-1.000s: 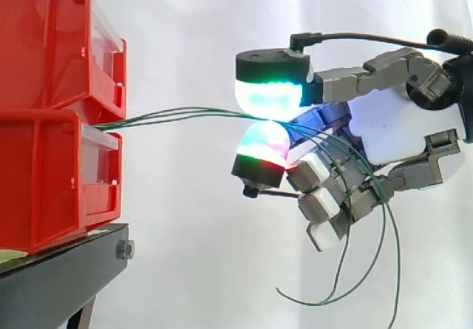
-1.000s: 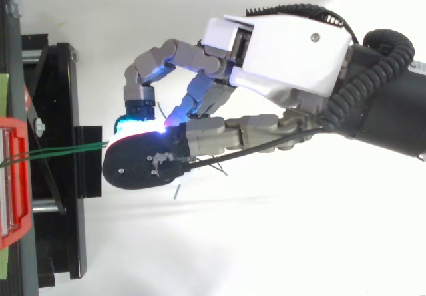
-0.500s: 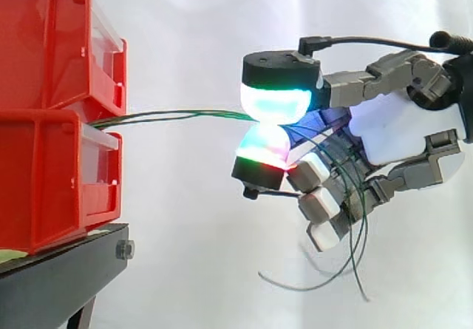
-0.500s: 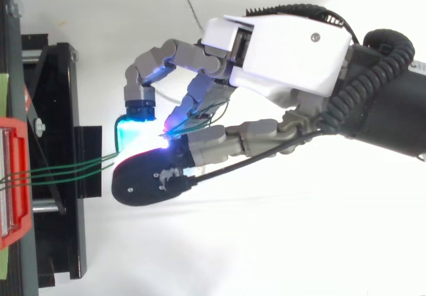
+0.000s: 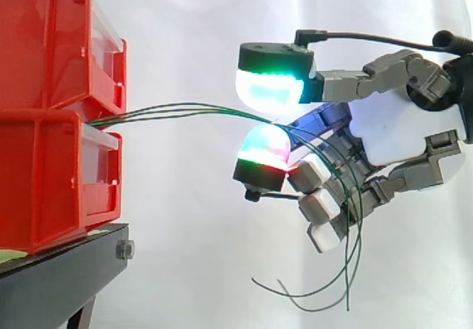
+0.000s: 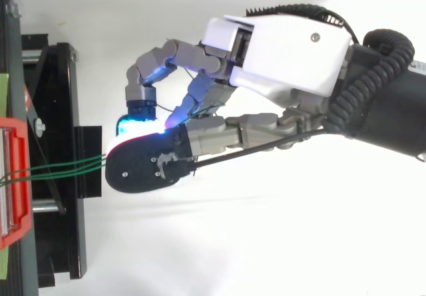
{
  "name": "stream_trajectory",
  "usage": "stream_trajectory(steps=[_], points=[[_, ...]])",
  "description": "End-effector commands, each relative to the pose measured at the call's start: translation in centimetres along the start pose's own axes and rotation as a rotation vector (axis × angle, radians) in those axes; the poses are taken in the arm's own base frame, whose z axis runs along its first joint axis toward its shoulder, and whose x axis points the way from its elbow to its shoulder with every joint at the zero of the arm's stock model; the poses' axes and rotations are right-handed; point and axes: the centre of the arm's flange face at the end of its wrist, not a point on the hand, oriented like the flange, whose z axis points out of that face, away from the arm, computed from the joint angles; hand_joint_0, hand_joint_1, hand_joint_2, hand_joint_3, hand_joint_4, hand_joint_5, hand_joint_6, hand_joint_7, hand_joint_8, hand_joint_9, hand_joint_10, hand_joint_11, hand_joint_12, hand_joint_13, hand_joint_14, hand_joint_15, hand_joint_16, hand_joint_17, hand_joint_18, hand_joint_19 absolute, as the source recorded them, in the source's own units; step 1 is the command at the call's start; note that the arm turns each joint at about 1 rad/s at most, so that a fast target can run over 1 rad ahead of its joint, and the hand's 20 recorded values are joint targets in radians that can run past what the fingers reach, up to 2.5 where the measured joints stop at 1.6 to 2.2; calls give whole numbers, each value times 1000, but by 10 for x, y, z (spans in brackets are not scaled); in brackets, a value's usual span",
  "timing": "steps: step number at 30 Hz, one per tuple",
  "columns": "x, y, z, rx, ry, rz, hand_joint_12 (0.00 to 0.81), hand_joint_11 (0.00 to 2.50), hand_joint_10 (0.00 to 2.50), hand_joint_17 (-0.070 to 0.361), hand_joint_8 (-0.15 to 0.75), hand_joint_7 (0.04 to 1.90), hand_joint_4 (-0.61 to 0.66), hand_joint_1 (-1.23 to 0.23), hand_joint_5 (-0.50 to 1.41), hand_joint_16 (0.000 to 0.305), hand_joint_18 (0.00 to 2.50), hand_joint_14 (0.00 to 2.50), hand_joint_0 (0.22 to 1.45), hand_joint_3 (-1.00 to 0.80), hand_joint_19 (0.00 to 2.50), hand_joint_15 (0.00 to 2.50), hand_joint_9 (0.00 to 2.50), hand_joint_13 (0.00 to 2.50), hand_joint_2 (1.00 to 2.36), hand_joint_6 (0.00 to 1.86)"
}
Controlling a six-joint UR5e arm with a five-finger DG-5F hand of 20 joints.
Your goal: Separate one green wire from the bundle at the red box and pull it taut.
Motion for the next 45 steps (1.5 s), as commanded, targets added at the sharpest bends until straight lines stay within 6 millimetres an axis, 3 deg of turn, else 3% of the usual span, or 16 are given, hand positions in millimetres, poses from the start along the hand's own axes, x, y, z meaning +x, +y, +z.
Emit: stream_trajectory(steps=[1,8,19,26,40,45], points=[[0,0,0,0,0,-1,430,894,22,136,342,1163,198,-541,-166,60,828,27,603,-347,668,791,1213,1126,1014,905],[-1,0,0,0,-1,-1,428,907,25,136,350,1209,164,-692,-162,61,844,28,608,-140,660,788,1220,1131,1024,910],[1,-1,0,2,1,-3,416,916,27,132,335,1159,131,-819,-174,59,816,28,679,-294,639,791,1173,1104,1017,920],[0,0,0,0,0,-1,414,911,25,131,329,1156,146,-823,-173,58,813,27,690,-410,640,791,1177,1102,1008,919],[-2,-2,0,3,-1,0,413,910,24,130,327,1144,160,-783,-172,58,815,28,673,-466,641,786,1182,1105,1004,919],[-3,-2,1,3,-4,1,423,903,25,134,334,1112,189,-655,-170,60,826,25,566,-500,652,790,1193,1114,1000,917]])
